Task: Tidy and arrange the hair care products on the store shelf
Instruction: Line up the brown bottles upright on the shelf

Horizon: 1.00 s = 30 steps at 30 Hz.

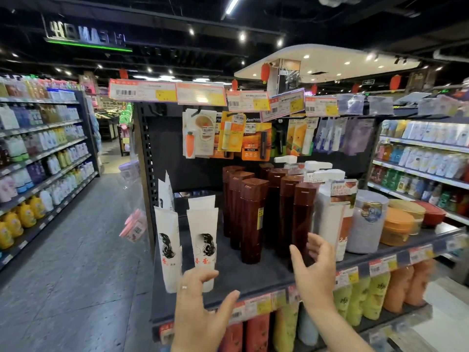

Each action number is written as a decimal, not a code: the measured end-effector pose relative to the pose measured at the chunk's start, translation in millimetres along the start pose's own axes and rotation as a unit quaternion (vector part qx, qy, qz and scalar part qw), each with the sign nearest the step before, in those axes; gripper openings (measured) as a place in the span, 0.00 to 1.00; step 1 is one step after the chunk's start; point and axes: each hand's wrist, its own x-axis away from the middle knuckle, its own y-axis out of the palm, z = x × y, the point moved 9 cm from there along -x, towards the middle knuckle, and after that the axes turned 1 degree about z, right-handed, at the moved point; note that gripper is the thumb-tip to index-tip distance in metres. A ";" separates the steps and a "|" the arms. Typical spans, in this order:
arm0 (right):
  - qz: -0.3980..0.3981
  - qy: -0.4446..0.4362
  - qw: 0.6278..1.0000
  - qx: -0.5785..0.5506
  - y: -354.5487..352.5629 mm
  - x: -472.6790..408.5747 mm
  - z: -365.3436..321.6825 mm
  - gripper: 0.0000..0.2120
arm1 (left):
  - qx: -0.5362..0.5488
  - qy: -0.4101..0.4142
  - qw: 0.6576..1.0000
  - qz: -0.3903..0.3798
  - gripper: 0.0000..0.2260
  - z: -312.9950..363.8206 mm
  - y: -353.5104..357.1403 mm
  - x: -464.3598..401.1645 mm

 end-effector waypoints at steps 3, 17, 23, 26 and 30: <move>0.014 0.005 1.000 0.021 -11.6 -5.3 6.0 0.18 | 0.018 0.007 0.999 -0.048 0.19 9.8 39.7 -1.9; -0.130 0.059 0.981 0.128 10.1 -26.1 48.7 0.29 | -0.026 -0.339 0.940 0.010 0.37 -47.2 128.2 -49.5; -0.147 0.036 0.977 0.150 12.9 -32.9 49.5 0.30 | -0.044 -0.332 0.942 -0.020 0.26 -58.0 142.6 -52.8; -0.156 0.026 0.975 0.155 13.5 -34.8 48.0 0.30 | -0.063 -0.324 0.943 -0.042 0.25 -59.3 141.6 -52.2; -0.153 0.021 0.973 0.174 12.8 -36.3 46.3 0.31 | -0.066 -0.309 0.947 -0.063 0.22 -52.7 132.3 -44.1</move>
